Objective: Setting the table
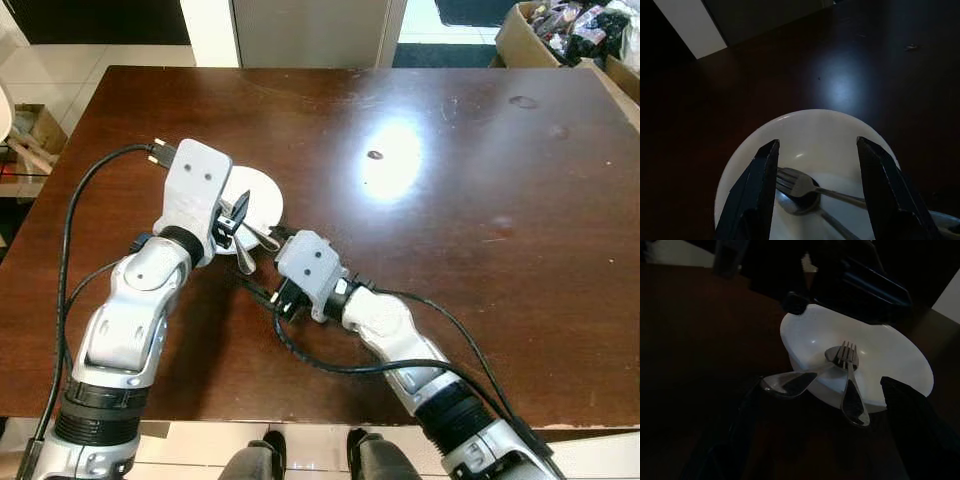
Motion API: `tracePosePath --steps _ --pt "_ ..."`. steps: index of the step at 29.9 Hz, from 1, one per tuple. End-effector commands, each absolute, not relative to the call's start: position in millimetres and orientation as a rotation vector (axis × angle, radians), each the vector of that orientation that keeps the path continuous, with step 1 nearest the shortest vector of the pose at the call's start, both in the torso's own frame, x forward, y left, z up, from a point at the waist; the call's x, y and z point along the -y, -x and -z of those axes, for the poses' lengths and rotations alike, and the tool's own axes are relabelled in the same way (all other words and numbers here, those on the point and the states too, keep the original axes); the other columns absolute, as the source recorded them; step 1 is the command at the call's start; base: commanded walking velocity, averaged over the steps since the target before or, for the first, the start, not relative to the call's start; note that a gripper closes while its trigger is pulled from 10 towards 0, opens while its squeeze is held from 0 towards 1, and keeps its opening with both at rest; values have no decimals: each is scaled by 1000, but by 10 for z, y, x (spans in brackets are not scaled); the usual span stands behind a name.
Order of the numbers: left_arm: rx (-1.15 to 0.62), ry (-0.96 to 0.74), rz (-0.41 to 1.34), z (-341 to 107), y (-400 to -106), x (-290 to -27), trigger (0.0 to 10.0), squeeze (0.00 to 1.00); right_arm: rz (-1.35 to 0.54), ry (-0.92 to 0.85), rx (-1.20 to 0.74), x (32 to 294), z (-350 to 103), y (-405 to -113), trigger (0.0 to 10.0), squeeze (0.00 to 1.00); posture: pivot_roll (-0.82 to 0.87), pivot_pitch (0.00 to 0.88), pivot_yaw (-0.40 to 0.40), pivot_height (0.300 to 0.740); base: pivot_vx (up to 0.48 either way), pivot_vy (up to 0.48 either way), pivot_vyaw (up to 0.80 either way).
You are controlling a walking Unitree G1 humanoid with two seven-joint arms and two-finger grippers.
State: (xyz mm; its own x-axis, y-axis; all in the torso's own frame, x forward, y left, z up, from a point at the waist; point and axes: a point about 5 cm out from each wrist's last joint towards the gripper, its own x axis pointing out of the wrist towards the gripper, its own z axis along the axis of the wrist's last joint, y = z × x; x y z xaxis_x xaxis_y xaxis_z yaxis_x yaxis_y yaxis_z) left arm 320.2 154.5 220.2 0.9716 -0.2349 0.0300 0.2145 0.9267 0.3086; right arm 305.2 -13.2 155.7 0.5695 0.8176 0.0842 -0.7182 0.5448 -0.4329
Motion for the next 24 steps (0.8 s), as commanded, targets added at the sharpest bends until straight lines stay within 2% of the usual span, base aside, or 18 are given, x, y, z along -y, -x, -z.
tracePosePath --steps 1,4,6,9,13,18,19,20,22,24 --pt "46 -316 237 -2153 -3214 -1530 10000 0 -946 377 289 99 -1530 -2999 10000 0 -102 135 85 740 0 0 0" --pt "49 -313 238 -2161 -3219 -1522 10000 0 -913 395 297 98 -1524 -3008 10000 0 -102 135 85 740 0 0 0" --pt "51 -313 240 -2159 -3221 -1510 10000 0 -799 401 307 54 -1510 -3123 10000 0 -104 133 85 740 0 0 0" --pt "54 -311 238 -2169 -3221 -1514 10000 0 -760 370 339 -5 -1589 -3204 10000 0 -93 131 84 740 0 0 0" --pt "55 -311 234 -2170 -3218 -1523 10000 0 -740 348 354 -31 -1643 -3248 10000 0 -86 134 77 740 0 0 0" --pt "53 -311 227 -2166 -3210 -1531 10000 0 -823 258 367 -137 -1721 -3228 10000 0 -79 137 74 740 0 0 0" --pt "52 -311 227 -2165 -3208 -1532 10000 0 -823 258 359 -156 -1713 -3234 8941 0 -78 137 72 740 0 0 0" --pt "52 -311 227 -2165 -3208 -1532 10000 0 -823 258 359 -156 -1713 -3234 8941 0 -78 137 72 740 0 0 0" --pt "52 -309 226 -2162 -3204 -1532 10000 0 -799 256 329 -164 -1675 -3269 0 0 -78 140 71 740 0 0 0" --pt "51 -308 225 -2161 -3203 -1532 10000 0 -789 251 316 -162 -1658 -3284 0 0 -78 140 71 740 0 0 0"
